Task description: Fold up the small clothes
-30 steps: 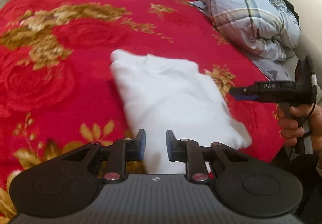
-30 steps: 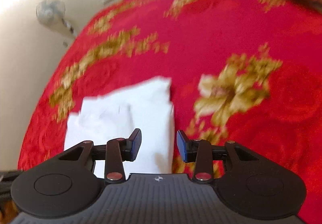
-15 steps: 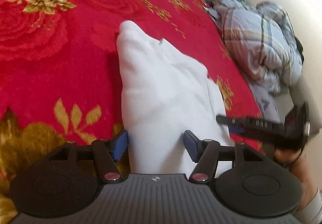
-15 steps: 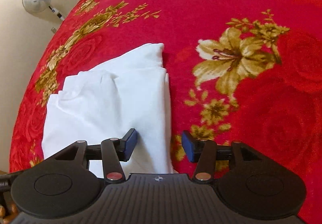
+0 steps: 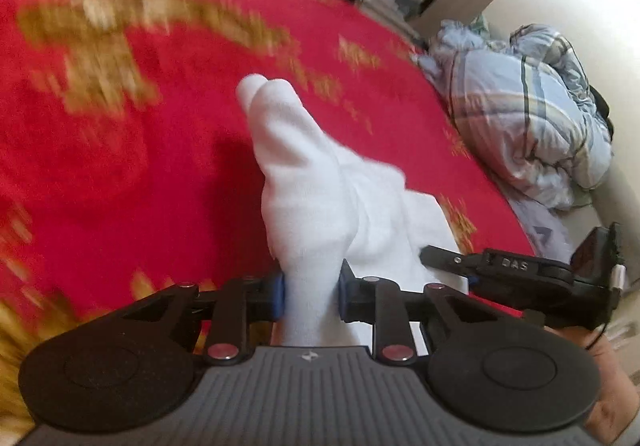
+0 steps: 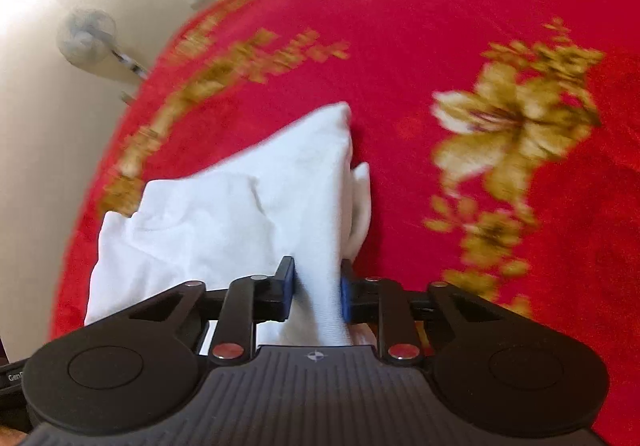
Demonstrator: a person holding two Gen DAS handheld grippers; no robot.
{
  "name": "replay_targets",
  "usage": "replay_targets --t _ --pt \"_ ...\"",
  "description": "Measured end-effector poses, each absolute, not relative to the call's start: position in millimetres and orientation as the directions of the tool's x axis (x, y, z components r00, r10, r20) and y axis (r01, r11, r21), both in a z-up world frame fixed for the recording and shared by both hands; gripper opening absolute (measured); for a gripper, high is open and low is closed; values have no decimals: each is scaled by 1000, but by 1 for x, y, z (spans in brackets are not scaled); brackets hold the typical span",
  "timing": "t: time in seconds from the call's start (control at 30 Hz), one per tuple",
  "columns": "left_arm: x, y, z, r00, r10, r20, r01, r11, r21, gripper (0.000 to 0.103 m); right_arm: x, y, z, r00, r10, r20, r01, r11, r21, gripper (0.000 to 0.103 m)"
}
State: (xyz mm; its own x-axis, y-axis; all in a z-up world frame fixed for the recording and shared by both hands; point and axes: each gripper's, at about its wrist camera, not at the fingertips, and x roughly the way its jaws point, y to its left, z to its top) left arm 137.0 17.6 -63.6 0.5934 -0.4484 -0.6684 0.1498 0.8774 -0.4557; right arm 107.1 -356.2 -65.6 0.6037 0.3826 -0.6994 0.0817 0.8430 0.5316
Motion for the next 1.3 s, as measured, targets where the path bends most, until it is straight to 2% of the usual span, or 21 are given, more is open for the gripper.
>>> replay_targets --t 0.13,0.23,0.37,0.43,0.5,0.57,0.6,0.63,0.73,0.8,0.87,0.93,1.07,1.1,1.2,1.23,1.3 --pt "127 55 -20 656 -388 -648 142 906 -400 28 109 -318 -41 664 462 -587 -89 829 552 21" --pt "131 86 -3 639 -346 -687 115 926 -360 39 117 -288 -34 649 523 -553 -157 803 575 22" --pt "119 122 11 666 -191 -721 32 973 -229 41 129 -262 -41 614 479 -628 -132 846 516 30" --pt "107 131 11 667 -215 -714 33 965 -260 41 129 -259 -40 627 408 -664 -103 888 448 30" --pt "96 129 0 659 -250 -709 48 955 -292 41 127 -262 -37 623 421 -659 -112 882 457 30" --pt "90 119 -20 624 -274 -732 73 953 -294 41 123 -268 -33 611 466 -640 -139 859 493 39" --pt "90 113 -28 596 -275 -754 77 955 -288 41 121 -270 -33 598 486 -637 -147 848 509 49" --pt "87 111 -33 587 -278 -761 83 955 -285 41 118 -271 -36 578 504 -641 -149 838 525 54" --pt "88 97 -37 583 -263 -769 153 965 -215 43 112 -270 -52 470 550 -690 -146 820 554 54" --pt "92 96 -44 563 -251 -788 141 968 -208 43 108 -263 -58 442 520 -731 -169 848 502 52" --pt "95 94 -49 543 -262 -798 127 965 -230 43 103 -261 -61 434 524 -733 -188 848 495 31" --pt "96 90 -49 550 -268 -791 143 963 -227 43 101 -263 -56 450 544 -708 -199 834 515 15" --pt "92 72 -45 545 -320 -775 227 946 -231 43 96 -283 -20 548 595 -588 -247 787 566 12" --pt "91 67 -47 533 -318 -784 252 944 -212 43 96 -289 -16 556 590 -585 -246 790 562 12" --pt "91 51 -65 466 -237 -853 301 948 -99 43 107 -297 -42 480 522 -704 -158 842 517 14" --pt "90 48 -72 444 -202 -873 312 948 -60 43 111 -297 -57 430 492 -757 -121 862 492 19" --pt "88 47 -73 443 -197 -875 327 944 -47 45 111 -299 -66 429 454 -781 -92 882 462 28"
